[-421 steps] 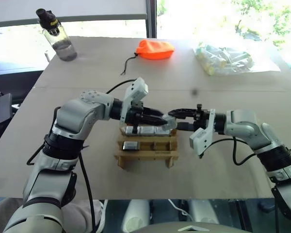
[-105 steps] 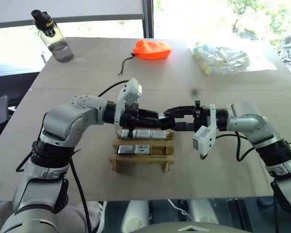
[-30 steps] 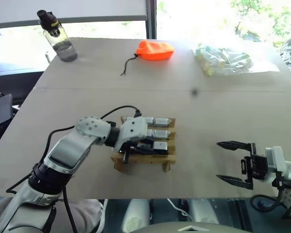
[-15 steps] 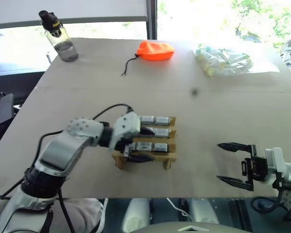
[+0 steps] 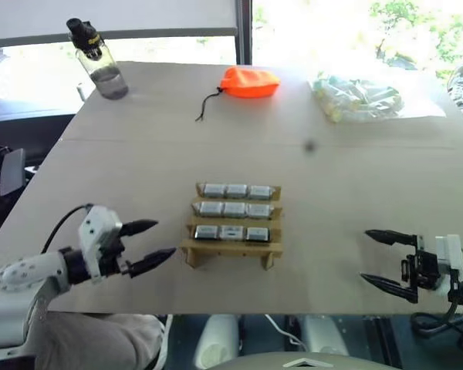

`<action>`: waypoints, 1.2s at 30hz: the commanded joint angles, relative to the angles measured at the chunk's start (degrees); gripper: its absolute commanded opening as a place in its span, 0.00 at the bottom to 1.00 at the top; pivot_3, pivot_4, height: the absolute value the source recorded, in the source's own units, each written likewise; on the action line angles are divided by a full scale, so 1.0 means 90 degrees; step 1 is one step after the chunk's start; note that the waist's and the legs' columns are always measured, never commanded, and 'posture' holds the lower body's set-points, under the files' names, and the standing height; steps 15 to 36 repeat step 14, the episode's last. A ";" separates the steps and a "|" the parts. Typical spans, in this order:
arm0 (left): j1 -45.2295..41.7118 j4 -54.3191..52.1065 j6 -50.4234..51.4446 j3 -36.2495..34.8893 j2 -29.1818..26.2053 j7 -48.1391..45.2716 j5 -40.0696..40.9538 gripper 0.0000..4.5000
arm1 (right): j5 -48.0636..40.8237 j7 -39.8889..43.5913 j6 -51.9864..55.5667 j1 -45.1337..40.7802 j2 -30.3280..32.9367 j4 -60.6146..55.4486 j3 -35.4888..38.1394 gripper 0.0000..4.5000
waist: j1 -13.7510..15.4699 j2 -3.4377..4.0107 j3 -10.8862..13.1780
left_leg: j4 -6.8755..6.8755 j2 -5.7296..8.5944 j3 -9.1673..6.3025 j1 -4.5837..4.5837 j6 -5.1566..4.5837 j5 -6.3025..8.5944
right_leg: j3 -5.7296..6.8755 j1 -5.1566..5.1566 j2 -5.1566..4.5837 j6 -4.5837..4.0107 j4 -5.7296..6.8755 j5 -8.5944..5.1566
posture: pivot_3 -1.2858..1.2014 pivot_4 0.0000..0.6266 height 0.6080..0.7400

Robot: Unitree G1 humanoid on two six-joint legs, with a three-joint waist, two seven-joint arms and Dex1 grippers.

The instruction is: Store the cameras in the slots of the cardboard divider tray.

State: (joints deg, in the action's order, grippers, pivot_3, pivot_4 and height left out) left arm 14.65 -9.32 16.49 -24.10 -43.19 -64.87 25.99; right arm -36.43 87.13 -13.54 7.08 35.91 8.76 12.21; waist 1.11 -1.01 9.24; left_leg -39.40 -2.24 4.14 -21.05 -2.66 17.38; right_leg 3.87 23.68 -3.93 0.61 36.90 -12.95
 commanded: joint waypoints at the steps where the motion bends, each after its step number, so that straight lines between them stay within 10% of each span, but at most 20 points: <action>1: 0.0039 0.0276 -0.0756 -0.0152 0.0167 -0.0049 -0.0017 1.00 | -0.0125 0.0213 -0.0004 -0.0267 0.0147 0.0132 0.0236 1.00 | -0.0008 -0.0003 -0.0002 | 0.0000 -0.0001 0.0000 0.0002 -0.0001 0.0000 | 0.0000 0.0000 -0.0010 -0.0001 0.0003 0.0001 | 0.52 0.24 0.89; 36: -0.0420 0.1451 -0.2291 0.0103 0.0380 -0.0455 -0.0060 1.00 | 0.0073 0.0424 0.0083 -0.1131 0.0426 0.0914 0.0112 1.00 | -0.0035 0.0001 -0.0006 | 0.0008 -0.0003 0.0020 0.0016 -0.0002 0.0001 | 0.0007 -0.0001 -0.0011 0.0017 0.0008 0.0018 | 0.52 0.24 0.89</action>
